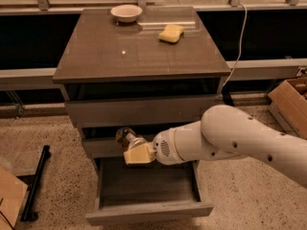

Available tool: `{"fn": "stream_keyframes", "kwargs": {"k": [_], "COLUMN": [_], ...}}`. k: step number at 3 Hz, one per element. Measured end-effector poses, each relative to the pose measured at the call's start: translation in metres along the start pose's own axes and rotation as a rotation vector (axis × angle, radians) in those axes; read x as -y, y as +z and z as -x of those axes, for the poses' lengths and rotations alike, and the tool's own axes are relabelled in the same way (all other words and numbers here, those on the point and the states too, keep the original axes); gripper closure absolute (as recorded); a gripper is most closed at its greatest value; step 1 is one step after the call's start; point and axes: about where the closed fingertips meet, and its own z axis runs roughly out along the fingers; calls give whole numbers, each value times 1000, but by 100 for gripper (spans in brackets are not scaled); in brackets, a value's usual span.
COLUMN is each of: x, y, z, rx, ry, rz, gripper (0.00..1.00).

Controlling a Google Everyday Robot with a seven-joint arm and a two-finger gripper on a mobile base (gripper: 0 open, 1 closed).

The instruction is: Place orange can into bottom drawer

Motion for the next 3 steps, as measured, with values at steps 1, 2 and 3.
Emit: {"fn": "stream_keyframes", "kwargs": {"k": [1, 2, 3], "x": [55, 68, 72], "y": [43, 65, 72], "z": [-17, -39, -40], "rx": [0, -23, -63], "ry": [11, 66, 76], "rz": [48, 97, 86], "gripper": [100, 100, 100]}}
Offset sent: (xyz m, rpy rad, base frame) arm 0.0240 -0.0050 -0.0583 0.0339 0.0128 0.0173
